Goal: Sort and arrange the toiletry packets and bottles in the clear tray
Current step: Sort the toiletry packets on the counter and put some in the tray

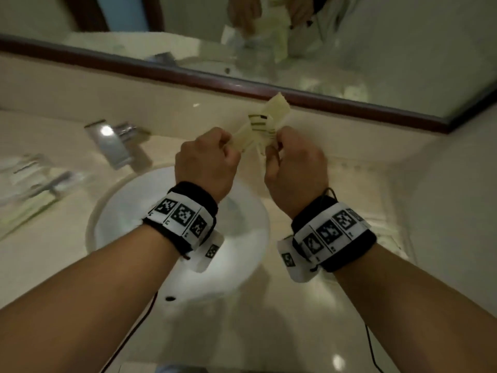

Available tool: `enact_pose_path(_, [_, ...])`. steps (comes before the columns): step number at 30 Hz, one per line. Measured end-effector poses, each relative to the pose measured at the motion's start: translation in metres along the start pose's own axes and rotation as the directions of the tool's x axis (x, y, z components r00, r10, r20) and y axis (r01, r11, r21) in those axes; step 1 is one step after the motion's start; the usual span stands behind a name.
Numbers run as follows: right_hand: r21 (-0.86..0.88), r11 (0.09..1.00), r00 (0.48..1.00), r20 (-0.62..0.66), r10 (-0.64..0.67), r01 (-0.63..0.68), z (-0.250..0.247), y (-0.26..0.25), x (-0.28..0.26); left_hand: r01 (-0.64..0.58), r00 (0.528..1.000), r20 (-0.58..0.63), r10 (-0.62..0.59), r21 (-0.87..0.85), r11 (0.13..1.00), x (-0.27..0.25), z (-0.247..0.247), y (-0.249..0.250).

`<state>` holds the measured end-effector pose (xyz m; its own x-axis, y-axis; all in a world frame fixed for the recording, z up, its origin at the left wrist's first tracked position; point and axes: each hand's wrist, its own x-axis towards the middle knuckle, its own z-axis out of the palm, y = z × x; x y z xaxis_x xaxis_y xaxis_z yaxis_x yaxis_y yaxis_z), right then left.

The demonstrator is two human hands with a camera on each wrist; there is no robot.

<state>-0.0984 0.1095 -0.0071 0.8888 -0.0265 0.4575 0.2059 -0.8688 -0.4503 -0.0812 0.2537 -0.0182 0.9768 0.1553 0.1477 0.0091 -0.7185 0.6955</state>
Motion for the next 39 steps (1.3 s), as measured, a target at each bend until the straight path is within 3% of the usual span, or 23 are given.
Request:
enact_pose_path(4, [0.003,0.957,0.955,-0.059,0.291,-0.292,-0.05,0.072,-0.022,-0.044,0.987,0.152,0.053,-0.067,0.997,-0.011,0.057,0.056])
enact_pose_path(7, [0.047,0.852,0.846,-0.101,0.523,-0.521,-0.079,0.123,-0.051,-0.086,0.956,0.277,0.101,-0.067,0.994,-0.025,0.1,0.085])
enact_pose_path(10, [0.106,0.704,0.695,-0.111,0.71,-0.702,-0.098,0.168,-0.086,-0.13,0.901,0.413,0.134,-0.038,0.991,-0.042,0.138,0.104])
enact_pose_path(12, [0.188,0.575,0.566,-0.1,0.818,-0.797,-0.102,0.196,-0.111,-0.149,0.852,0.505,0.14,-0.024,0.989,-0.053,0.162,0.111])
enact_pose_path(17, [0.331,0.236,0.248,-0.006,0.969,-0.914,-0.099,0.24,-0.167,-0.205,0.756,0.646,0.106,0.08,0.975,-0.081,0.215,0.118])
enact_pose_path(22, [0.36,0.039,0.06,0.048,0.997,-0.932,-0.092,0.264,-0.203,-0.253,0.689,0.719,0.088,0.125,0.959,-0.102,0.251,0.116])
enact_pose_path(25, [0.35,-0.011,0.027,0.102,0.994,-0.937,-0.084,0.266,-0.213,-0.255,0.665,0.744,0.069,0.139,0.957,-0.108,0.262,0.115])
enact_pose_path(30, [0.305,0.007,0.073,0.205,0.976,-0.952,-0.073,0.255,-0.214,-0.28,0.662,0.746,0.069,0.161,0.946,-0.108,0.273,0.113])
enact_pose_path(35, [0.292,0.161,0.236,0.245,0.94,-0.943,-0.068,0.246,-0.217,-0.282,0.663,0.745,0.072,0.159,0.946,-0.104,0.276,0.108])
enact_pose_path(39, [0.201,0.161,0.204,0.213,0.956,-0.966,-0.066,0.247,-0.214,-0.279,0.659,0.749,0.072,0.154,0.948,-0.103,0.279,0.103])
